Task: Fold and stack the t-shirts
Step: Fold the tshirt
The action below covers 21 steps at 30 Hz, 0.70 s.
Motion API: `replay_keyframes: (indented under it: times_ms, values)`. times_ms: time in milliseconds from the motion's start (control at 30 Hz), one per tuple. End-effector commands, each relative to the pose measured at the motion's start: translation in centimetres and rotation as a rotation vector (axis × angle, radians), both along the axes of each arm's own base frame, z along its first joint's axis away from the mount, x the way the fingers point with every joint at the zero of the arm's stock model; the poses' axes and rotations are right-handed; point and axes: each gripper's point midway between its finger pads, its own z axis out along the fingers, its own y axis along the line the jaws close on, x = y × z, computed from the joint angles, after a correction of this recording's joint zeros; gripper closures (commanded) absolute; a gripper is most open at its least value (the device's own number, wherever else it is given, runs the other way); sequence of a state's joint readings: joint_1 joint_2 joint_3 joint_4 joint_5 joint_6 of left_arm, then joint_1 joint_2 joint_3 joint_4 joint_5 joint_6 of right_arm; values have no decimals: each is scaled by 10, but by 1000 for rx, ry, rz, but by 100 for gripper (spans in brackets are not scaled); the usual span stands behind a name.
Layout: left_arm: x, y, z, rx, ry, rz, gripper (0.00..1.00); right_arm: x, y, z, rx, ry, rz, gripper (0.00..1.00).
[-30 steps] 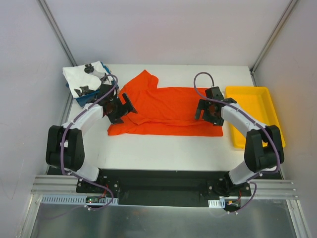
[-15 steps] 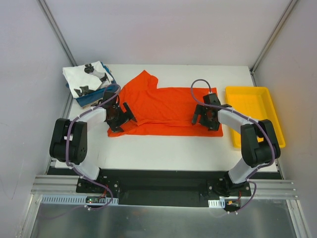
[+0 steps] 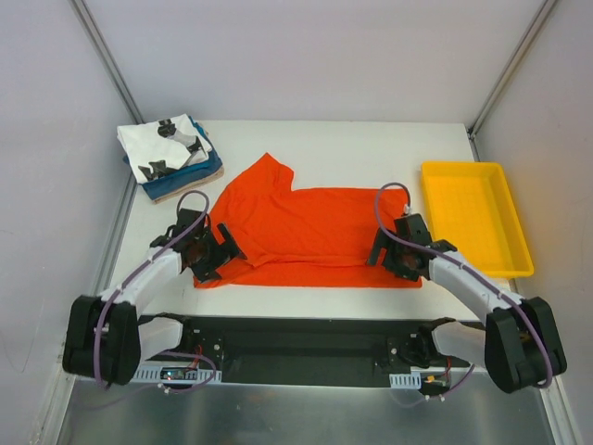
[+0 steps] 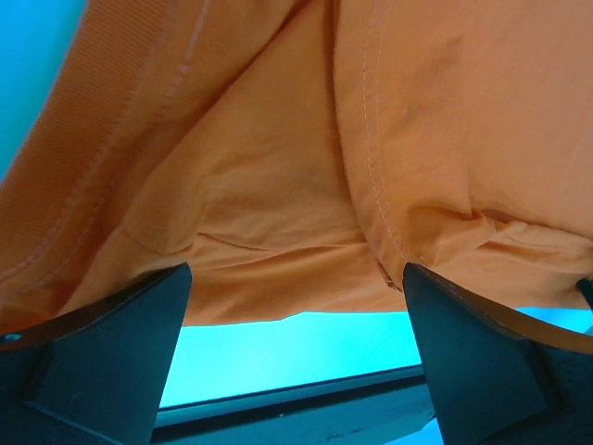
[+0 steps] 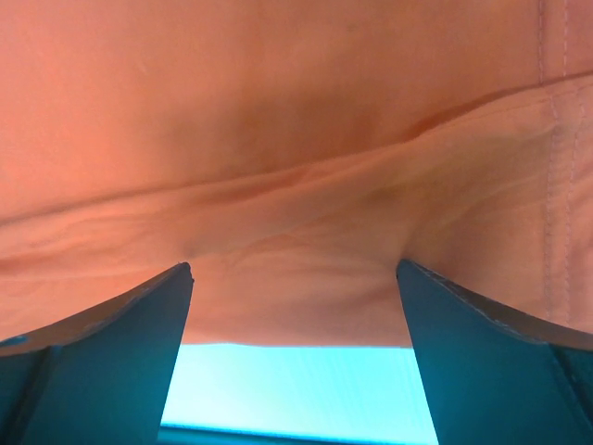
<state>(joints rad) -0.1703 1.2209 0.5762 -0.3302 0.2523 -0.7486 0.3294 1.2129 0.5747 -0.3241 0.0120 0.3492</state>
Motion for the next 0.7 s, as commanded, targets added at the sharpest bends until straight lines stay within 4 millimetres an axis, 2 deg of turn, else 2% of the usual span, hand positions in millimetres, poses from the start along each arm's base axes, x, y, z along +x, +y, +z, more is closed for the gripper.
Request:
replay_keyframes:
  times_ms: [0,133,200,267,333,367,433,600,667]
  values:
    - [-28,3,12,-13,-16,37,1,-32,-1,6,-10,33,21,3]
    - [-26,-10,32,-56,-87,18,1,-24,5,31,1,-54,58,3]
    - [-28,-26,40,-60,-99,-27,1,-22,8,38,7,-75,68,3]
    - [-24,-35,46,-32,-120,-41,1,-23,8,40,7,-83,71,3]
    - [-25,-44,43,-2,-107,-87,3,-24,7,39,5,-86,73,3]
    - [-21,-45,44,0,-103,-81,11,-24,5,38,-3,-87,69,3]
    - [-18,-45,38,23,-77,-79,17,-27,3,37,-10,-85,64,3]
    - [-7,-54,27,52,-34,-120,47,-31,-7,34,-52,-83,54,3]
    - [-4,-59,21,53,-11,-134,50,-31,-11,35,-69,-84,42,3]
